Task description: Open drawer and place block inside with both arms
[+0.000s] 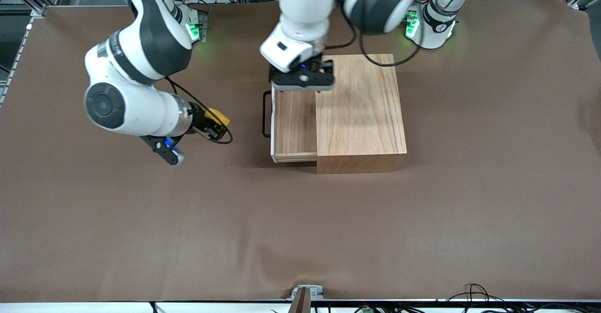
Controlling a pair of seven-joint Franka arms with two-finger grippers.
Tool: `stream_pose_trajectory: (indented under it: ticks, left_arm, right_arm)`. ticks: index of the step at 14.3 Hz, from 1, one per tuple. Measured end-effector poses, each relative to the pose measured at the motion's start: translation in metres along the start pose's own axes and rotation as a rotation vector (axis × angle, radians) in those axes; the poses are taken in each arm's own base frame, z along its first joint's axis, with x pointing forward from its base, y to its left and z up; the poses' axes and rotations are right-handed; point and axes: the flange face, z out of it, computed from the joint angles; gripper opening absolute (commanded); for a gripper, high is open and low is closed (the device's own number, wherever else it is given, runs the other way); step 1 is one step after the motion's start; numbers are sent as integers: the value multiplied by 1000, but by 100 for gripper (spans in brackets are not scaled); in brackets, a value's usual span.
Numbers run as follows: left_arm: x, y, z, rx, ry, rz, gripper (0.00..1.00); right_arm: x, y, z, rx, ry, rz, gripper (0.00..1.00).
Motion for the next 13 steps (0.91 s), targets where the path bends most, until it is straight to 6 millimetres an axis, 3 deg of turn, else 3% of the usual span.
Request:
stream_pose_trajectory:
  ticks: [4,7,11,12,13]
  left_arm:
    - [46,-62,-28,-2,19,-23,100]
    - [77,-119,-46,16,13,19,100]
    - [101,-201,-82,42,-7,83,100]
    - [104,-221,-91,46,-10,89,100]
    - [107,-240,-100,49,-11,92,100]
  right_arm:
    - [-27,-13,23,-37,-3,42,0]
    - [-61,-35,44,-19,26,166,0]
    - [-95,-53,68,-2,48,252,0]
    - [-101,-58,73,15,55,281,2]
    - [-108,-63,78,35,61,311,11]
